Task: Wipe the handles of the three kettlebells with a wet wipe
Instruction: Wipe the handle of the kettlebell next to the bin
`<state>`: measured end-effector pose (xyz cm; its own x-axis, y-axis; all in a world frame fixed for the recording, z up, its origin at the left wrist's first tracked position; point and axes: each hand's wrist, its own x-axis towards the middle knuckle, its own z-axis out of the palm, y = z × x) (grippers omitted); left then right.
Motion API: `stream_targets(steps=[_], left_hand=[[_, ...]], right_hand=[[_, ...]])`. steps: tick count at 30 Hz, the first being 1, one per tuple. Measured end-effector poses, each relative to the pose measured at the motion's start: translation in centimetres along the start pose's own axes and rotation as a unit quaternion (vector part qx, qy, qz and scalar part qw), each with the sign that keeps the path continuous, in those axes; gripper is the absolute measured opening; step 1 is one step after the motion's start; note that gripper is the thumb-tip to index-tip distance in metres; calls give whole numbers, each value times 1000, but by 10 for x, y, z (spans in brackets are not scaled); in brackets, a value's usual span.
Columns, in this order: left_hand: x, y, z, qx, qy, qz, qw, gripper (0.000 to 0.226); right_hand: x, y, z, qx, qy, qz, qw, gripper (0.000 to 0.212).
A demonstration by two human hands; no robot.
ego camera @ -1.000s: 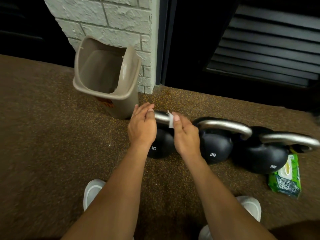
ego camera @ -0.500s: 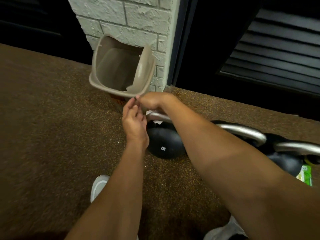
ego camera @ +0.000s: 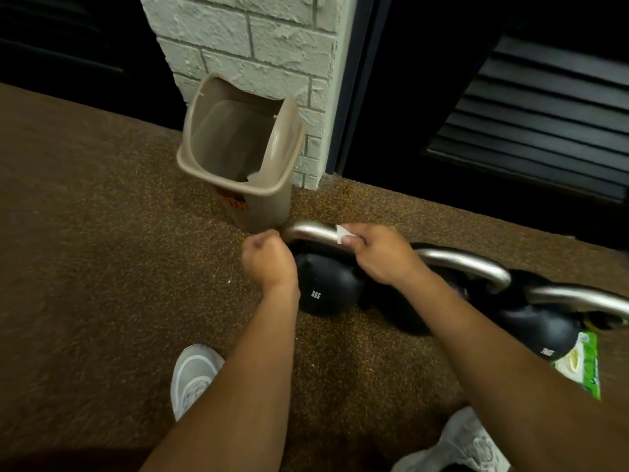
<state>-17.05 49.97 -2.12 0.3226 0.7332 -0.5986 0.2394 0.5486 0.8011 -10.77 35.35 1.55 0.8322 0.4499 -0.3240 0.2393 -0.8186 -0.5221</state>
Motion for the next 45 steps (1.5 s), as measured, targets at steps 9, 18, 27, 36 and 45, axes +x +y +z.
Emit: stream_targets(steps=[9,18,27,36,45], left_hand=[[-43,-36,-20,37,0,-103,994,61],[-69,-59,-89,23,22,-117,993,47],[-66,-65,-95,73,-18,-90,993,45],[-63,-63,-88,73,-3,-76,994,40],[-68,-60,-83,83,-35,-72,993,31]], right_hand=[[-60,-13,47,15,16,-47,999,37],[-87,-4,66,245,-30,29,969,18],[-14,-28,65,401,55,105,908,30],[3,-26,122,-299,-145,-264,905,57],[-4,1,94,-339,-138,-291,884,63]])
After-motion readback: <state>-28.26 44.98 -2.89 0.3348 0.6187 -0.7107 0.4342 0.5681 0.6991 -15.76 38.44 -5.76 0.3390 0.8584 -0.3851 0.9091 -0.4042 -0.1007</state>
